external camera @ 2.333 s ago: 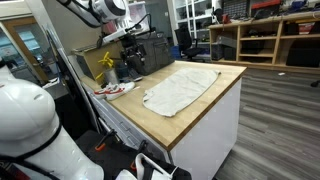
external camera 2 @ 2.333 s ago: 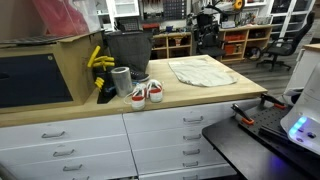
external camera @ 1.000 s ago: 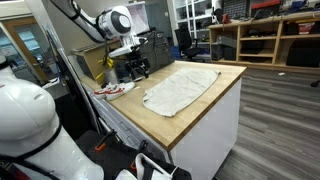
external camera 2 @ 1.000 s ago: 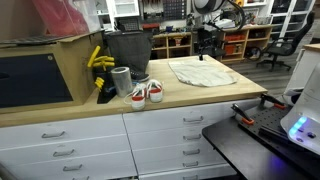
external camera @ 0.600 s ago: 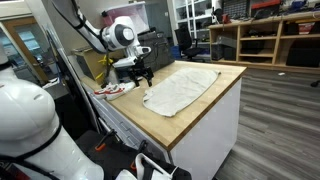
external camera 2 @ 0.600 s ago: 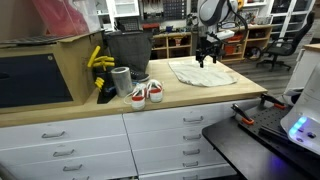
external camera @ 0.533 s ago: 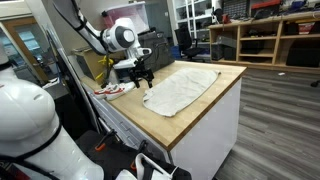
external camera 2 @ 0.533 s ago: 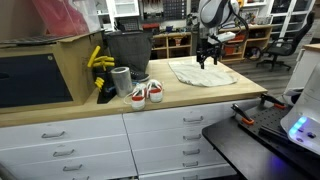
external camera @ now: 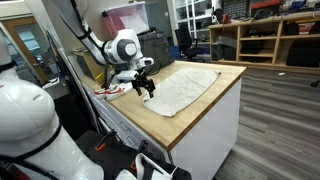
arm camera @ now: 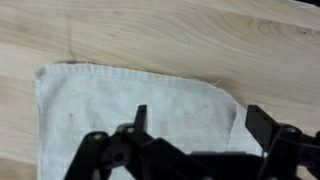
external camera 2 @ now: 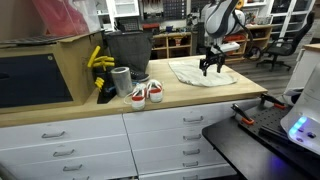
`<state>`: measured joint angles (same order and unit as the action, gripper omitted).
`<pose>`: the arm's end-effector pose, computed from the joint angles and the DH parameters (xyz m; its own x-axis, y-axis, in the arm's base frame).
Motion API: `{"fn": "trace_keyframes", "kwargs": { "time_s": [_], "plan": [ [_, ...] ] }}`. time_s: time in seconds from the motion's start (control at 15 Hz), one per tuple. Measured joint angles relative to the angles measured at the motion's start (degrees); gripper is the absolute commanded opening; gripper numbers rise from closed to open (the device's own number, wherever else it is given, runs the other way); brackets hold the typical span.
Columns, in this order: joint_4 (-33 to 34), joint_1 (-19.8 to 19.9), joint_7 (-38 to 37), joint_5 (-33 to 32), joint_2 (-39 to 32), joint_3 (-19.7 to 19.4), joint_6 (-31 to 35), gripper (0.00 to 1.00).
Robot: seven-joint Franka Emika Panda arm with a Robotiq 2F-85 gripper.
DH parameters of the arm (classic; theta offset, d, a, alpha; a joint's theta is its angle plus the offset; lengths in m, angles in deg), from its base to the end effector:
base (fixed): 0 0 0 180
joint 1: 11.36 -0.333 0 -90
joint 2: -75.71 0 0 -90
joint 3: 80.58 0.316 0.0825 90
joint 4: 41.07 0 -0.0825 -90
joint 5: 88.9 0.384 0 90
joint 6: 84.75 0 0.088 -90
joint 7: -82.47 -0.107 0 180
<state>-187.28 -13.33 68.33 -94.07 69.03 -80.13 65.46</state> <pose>0.4494 0.0212 0.2220 0.9914 -0.1257 -0.0370 -0.1238 -0.9910 0.0507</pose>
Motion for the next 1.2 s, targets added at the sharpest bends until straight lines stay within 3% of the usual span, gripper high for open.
{"fn": "trace_keyframes", "kwargs": {
  "time_s": [0.47,1.2],
  "plan": [
    [-0.47,0.26,-3.48,-0.45,-3.73,-4.92,1.85,1.0],
    [1.96,2.96,-9.99,-2.52,-5.31,-13.05,-1.28,1.0]
  ]
}}
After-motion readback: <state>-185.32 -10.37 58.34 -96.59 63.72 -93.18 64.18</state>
